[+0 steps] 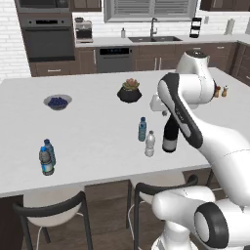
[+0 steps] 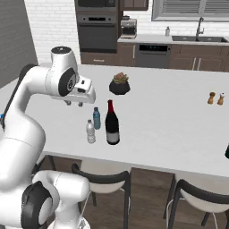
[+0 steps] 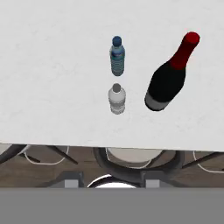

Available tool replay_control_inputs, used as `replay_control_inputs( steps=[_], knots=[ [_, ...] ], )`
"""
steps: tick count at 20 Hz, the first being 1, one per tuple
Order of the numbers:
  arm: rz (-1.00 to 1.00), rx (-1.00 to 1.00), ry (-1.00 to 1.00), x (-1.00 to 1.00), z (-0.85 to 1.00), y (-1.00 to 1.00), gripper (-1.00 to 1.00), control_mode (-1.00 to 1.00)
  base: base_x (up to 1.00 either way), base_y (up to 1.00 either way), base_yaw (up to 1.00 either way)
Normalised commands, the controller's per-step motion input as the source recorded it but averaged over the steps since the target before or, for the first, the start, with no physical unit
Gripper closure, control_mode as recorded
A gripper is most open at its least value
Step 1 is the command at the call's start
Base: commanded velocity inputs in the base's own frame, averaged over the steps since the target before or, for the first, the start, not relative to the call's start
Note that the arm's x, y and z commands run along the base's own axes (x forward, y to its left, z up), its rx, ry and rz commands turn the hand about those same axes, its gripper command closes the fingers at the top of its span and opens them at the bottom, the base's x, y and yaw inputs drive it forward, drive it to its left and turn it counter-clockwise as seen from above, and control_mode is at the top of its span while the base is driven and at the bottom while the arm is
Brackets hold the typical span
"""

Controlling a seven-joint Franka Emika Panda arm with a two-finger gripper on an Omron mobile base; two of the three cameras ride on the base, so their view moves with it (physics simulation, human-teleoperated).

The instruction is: Move the plastic bottles in the middle to the plastics group, and the glass bottles in the middle to the glass group.

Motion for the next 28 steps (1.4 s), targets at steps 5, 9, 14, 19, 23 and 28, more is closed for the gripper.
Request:
replay_control_inputs(
  steps=[5,9,14,19,23,28],
  knots=[
    [0.00,0.00,-0.13,-0.13,-0.01,-0.12,-1.00,-1.00,0.00,0.00,0.00],
    [0.00,0.00,-0.19,-0.02,0.00,-0.66,-1.00,-1.00,0.00,0.00,0.00],
    [0.00,0.00,-0.13,0.19,0.00,-0.55,-1.00,-1.00,0.00,0.00,0.00],
    [0.00,0.00,-0.04,0.37,0.00,-0.29,-1.00,-1.00,0.00,0.00,0.00],
    [0.00,0.00,0.00,0.38,0.00,-0.24,-1.00,-1.00,0.00,0.00,0.00],
    [0.00,0.00,0.00,0.50,-0.05,-0.13,-1.00,-1.00,0.00,0.00,0.00]
  ],
)
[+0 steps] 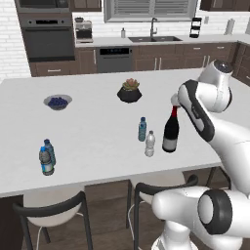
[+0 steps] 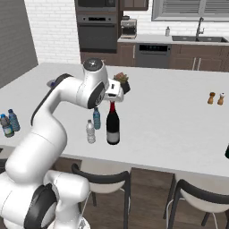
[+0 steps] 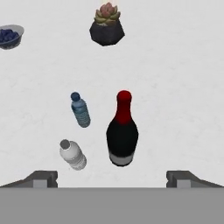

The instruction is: Move the plastic bottles in the middle to the plastics group, and the glass bottles in the middle to the glass group.

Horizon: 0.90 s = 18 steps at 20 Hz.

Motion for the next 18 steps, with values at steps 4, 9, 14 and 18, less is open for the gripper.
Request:
replay_control_inputs(
  steps=[4,9,14,18],
  knots=[
    [0.00,0.00,-0.02,0.45,-0.38,0.00,-1.00,-1.00,0.00,0.00,0.00],
    [0.00,0.00,-0.04,0.35,-0.52,0.00,-1.00,-1.00,0.00,0.00,0.00],
    [0.00,0.00,-0.05,0.40,-0.35,0.00,-1.00,-1.00,0.00,0.00,0.00],
    [0.00,0.04,0.00,0.39,0.00,-0.12,-1.00,-1.00,0.00,0.00,0.00]
  ],
)
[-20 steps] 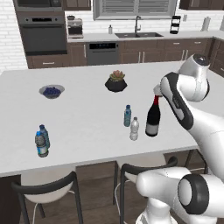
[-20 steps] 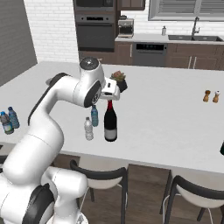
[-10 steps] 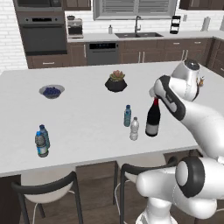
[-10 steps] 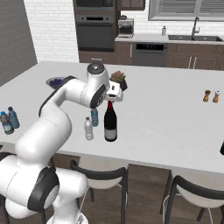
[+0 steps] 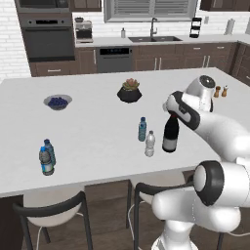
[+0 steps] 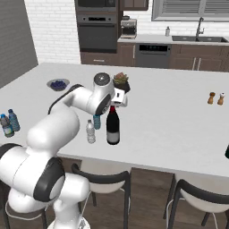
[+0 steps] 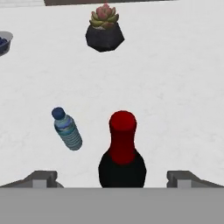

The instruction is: Move the plastic bottles in the middle to the plastics group, and the glass bottles in the middle to the glass group.

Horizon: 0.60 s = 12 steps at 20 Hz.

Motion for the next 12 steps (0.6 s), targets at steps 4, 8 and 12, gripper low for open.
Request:
replay_control_inputs(
  steps=[4,8,12],
  knots=[
    [0.00,0.02,0.00,0.44,0.00,-0.07,-1.00,-1.00,0.00,0.00,0.00],
    [0.00,0.01,0.00,0.38,0.00,-0.01,-1.00,-1.00,0.00,0.00,0.00],
    [0.00,0.00,0.00,0.25,-0.12,0.00,-1.00,-1.00,0.00,0.00,0.00]
  ],
)
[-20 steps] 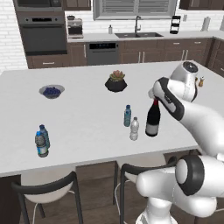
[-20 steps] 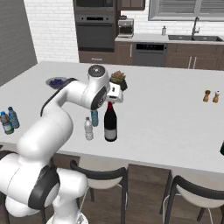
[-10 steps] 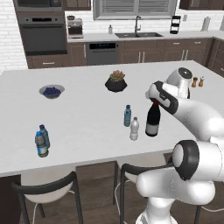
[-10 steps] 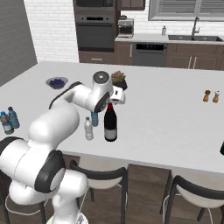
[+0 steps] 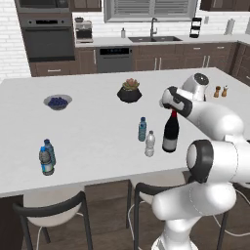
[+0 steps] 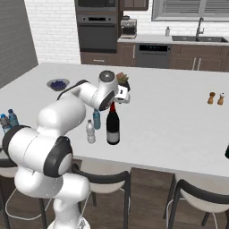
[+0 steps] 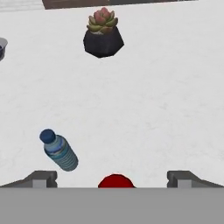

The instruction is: Move the plastic bottles in the middle to the plastics group, and the glass bottles in the middle to the glass group.

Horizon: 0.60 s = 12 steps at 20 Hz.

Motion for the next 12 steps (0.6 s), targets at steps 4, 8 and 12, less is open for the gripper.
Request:
replay_control_inputs(
  steps=[4,8,12],
  knots=[
    [0.00,0.01,0.00,0.00,-0.12,0.00,-1.00,-1.00,0.00,0.00,0.00],
    [0.00,0.00,0.00,0.00,-0.14,0.00,1.00,-1.00,0.00,0.00,0.00],
    [-0.01,0.00,0.00,0.01,0.00,0.00,1.00,-1.00,0.00,0.00,0.00]
  ],
)
